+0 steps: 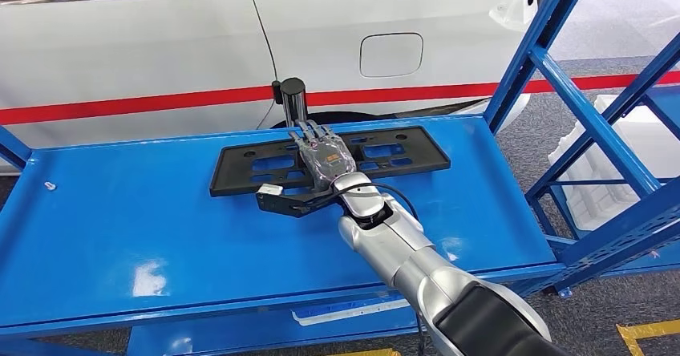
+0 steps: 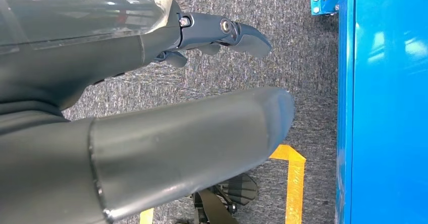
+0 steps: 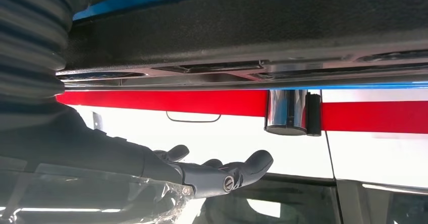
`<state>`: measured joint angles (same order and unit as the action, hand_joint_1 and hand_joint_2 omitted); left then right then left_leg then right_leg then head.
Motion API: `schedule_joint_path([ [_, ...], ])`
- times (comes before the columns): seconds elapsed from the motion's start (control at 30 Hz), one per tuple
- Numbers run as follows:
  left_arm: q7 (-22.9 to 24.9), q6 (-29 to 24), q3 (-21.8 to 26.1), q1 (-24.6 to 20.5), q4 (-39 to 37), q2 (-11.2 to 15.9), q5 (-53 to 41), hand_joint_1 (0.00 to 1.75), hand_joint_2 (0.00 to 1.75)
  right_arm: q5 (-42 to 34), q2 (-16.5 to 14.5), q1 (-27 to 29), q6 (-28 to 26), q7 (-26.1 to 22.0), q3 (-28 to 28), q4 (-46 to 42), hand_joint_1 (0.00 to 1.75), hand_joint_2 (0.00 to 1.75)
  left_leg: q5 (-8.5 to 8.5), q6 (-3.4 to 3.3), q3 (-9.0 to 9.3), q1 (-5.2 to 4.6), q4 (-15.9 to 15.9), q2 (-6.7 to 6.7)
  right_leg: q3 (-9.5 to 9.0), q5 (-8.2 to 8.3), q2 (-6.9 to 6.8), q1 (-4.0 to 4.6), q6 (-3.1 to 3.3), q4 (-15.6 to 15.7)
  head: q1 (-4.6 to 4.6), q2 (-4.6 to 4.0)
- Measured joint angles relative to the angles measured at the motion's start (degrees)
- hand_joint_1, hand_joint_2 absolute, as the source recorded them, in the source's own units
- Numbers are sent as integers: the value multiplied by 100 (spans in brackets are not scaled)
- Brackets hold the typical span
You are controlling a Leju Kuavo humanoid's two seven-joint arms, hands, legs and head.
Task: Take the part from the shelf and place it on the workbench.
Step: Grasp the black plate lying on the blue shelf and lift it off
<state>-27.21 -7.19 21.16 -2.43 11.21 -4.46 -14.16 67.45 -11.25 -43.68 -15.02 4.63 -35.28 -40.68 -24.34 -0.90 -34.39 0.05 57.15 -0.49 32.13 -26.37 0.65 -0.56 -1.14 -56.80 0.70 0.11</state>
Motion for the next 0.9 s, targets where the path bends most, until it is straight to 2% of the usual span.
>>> schedule_joint_path([
  [0.27,-2,-1,0,0,0,0,-7,0,0,27,-1,-9,0,64,0,26,0,175,0,0,3,-1,0,0,-3,0,0,0,0,0,0,0],
  [0.53,-34,2,36,1,0,-5,-99,0,0,367,13,-195,-42,674,66,363,0,175,0,0,14,-1,0,0,-10,0,0,0,0,0,0,0],
  [0.67,-52,8,67,1,0,-4,-151,0,0,442,25,-252,-55,791,116,520,170,175,-1,0,21,-1,0,0,-15,0,0,0,0,0,0,0],
  [0.9,-77,8,111,3,0,0,-199,0,0,598,45,-210,-85,929,171,669,175,175,-1,0,21,-1,0,2,-16,0,1,0,0,0,0,0],
])
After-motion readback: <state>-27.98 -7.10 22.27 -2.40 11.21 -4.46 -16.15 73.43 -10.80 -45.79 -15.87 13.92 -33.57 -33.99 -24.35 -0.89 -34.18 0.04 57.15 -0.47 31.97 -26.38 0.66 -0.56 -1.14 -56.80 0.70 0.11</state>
